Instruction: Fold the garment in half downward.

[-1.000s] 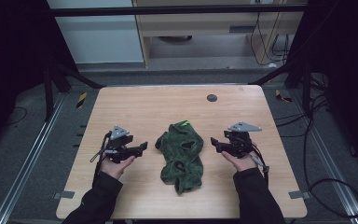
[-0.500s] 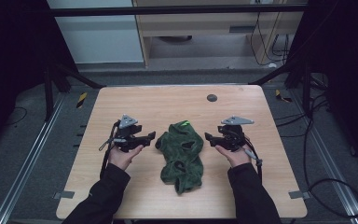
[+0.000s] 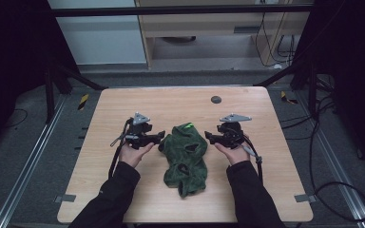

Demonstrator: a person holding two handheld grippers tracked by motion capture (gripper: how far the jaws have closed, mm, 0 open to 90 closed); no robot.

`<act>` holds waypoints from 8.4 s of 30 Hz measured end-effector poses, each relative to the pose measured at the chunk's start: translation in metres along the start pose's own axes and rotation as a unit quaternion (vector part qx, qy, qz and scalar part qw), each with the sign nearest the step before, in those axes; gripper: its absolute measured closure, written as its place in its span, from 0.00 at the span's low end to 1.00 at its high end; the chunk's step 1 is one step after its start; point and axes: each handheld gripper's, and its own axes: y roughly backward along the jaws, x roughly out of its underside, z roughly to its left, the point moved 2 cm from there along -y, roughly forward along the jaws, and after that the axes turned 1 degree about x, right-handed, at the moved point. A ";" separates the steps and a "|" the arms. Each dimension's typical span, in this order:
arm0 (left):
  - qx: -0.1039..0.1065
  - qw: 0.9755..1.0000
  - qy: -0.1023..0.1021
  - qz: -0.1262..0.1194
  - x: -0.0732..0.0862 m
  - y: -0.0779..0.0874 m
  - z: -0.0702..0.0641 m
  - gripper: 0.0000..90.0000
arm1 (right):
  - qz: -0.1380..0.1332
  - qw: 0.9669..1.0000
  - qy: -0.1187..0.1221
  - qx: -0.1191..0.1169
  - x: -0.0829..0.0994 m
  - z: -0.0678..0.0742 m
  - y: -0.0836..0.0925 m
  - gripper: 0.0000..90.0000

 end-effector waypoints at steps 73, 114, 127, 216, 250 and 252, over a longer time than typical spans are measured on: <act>0.022 0.993 -0.001 0.113 0.031 -0.077 0.001 0.87 | 0.123 0.992 -0.005 -0.023 0.027 0.005 -0.081 0.76; 0.053 0.996 -0.057 0.041 0.001 0.009 -0.032 0.98 | 0.032 0.996 0.035 -0.075 -0.004 0.029 -0.007 0.93; 0.066 0.996 -0.058 0.034 0.009 0.028 -0.041 0.99 | 0.019 0.995 0.056 -0.083 0.003 0.040 0.009 0.93; 0.130 0.979 -0.070 0.139 0.093 0.052 -0.084 0.98 | 0.083 0.984 0.047 -0.150 0.094 0.074 0.050 0.90; 0.104 0.990 -0.025 0.087 0.078 0.077 -0.061 0.72 | 0.036 0.989 0.036 -0.138 0.083 0.063 0.074 0.72; 0.099 0.992 -0.021 0.081 0.075 0.079 -0.056 0.72 | 0.028 0.990 0.038 -0.135 0.081 0.060 0.077 0.72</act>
